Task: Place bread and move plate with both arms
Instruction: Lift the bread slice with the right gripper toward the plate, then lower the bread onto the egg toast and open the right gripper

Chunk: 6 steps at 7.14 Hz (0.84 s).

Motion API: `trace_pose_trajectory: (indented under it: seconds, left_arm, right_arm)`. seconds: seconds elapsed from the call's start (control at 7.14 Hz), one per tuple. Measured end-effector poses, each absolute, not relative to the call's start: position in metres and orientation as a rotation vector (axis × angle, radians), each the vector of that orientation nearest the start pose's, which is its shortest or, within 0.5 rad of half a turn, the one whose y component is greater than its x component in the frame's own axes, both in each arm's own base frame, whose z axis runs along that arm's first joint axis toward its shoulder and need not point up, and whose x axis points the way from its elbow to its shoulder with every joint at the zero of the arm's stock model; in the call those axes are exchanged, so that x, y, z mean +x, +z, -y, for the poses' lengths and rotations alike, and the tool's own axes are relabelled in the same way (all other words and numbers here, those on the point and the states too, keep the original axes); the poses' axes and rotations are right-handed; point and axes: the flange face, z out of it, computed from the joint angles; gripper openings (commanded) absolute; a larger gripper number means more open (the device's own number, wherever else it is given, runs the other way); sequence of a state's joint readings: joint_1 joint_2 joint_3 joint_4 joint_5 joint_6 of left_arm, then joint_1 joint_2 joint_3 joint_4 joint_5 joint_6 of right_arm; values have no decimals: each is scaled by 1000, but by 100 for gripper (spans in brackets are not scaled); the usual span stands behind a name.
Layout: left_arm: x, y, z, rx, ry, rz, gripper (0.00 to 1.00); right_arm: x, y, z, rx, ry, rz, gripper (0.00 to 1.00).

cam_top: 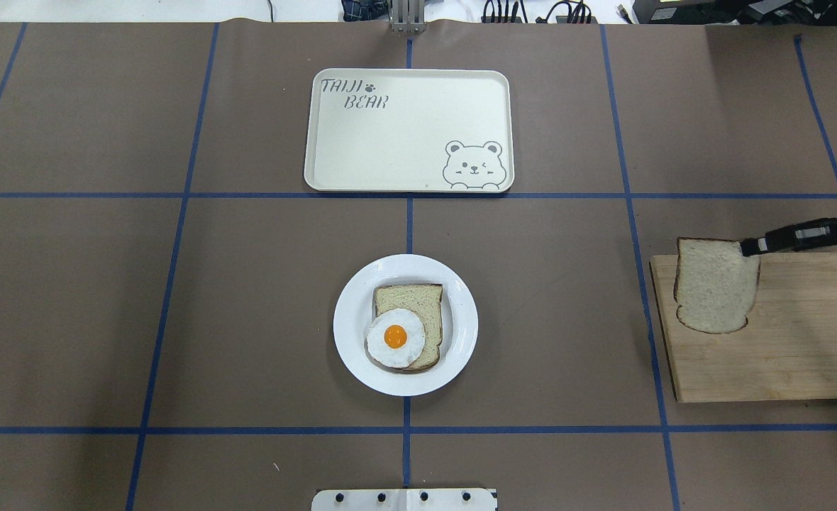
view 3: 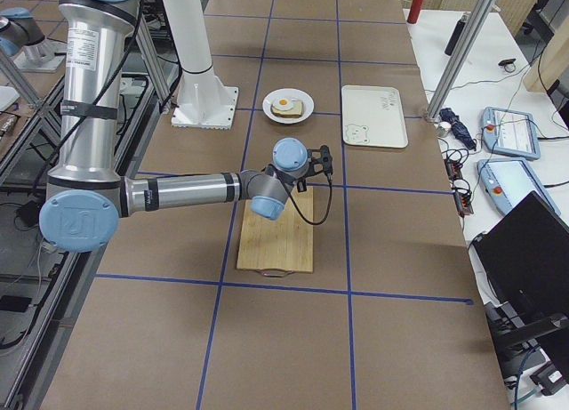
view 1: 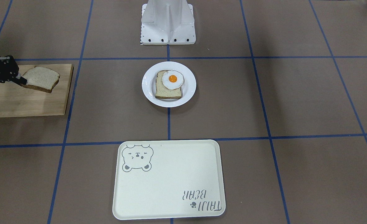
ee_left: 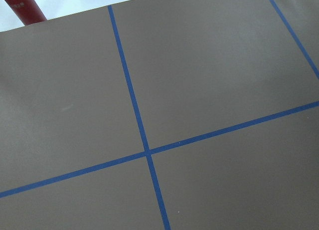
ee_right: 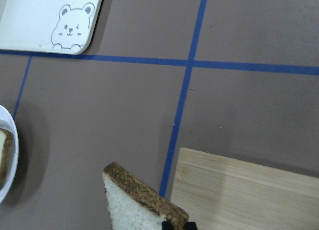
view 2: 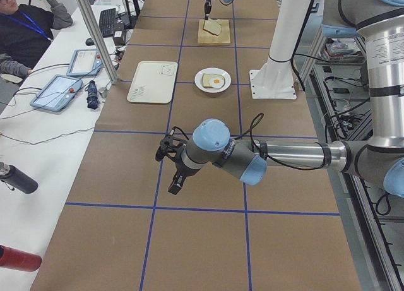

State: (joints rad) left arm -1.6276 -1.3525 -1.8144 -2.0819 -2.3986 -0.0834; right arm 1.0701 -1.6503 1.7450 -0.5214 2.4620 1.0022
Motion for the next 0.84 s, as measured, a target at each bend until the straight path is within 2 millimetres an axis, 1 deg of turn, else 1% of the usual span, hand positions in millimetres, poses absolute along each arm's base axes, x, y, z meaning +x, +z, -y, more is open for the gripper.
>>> trace_pose_trajectory:
  seconds: [0.14,0.28,0.42,0.56,0.7,0.84]
  left_arm:
    - [-82,573,415,481,63,-843,98]
    - [-81,575,413,473,37,-864,98]
    - [-81,578,410,463,19,-875,98]
    - [-80,583,407,452,9,-882,98]
    - [-80,588,404,440,1,-884,98]
    - [-80,592,402,431,-3,-885,98]
  right_arm:
    - [-206,441,444,231,-48,1333,0]
    - [-256,397,453,243,-14,1373,0]
    - [-304,351,453,251,24,1425,0]
    - [-349,308,446,247,56,1480,0]
    - [-391,280,428,248,63,1516,0]
    - [-430,265,406,256,56,1528,0]
